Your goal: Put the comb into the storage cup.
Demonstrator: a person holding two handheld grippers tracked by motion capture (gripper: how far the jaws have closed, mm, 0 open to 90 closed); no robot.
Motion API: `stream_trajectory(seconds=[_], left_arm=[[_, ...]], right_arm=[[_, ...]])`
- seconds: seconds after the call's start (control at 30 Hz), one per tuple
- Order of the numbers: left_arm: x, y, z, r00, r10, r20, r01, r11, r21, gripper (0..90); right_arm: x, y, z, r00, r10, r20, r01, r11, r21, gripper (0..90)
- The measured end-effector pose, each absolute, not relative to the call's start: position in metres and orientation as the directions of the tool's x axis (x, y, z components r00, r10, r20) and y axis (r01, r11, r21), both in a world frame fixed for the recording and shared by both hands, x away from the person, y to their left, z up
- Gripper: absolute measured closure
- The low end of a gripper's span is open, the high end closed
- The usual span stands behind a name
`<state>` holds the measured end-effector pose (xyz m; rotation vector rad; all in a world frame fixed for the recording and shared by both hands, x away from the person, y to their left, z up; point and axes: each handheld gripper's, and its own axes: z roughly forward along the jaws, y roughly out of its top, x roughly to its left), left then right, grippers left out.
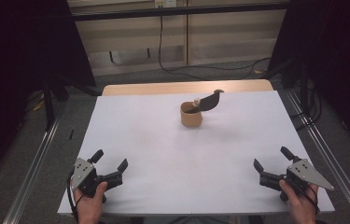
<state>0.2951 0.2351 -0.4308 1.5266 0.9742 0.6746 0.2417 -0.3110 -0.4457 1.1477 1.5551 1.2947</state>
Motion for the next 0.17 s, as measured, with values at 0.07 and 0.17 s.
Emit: stream_trajectory(seconds=[0.07, 0.17], left_arm=[[0.2957, 0.2353, -0.4304, 0.495, 0.863, -0.1, 0.211, -0.008, 0.977, 2.5], [0.2975, 0.2358, -0.4296, 0.494, 0.864, -0.093, 0.207, -0.013, 0.978, 2.5]], right_arm=[[0.2419, -0.3134, -0.4442, -0.274, 0.962, -0.007, 0.142, 0.048, 0.989, 0.0], [0.2441, -0.3181, -0.4443, -0.264, 0.964, 0.008, 0.147, 0.032, 0.989, 0.0]])
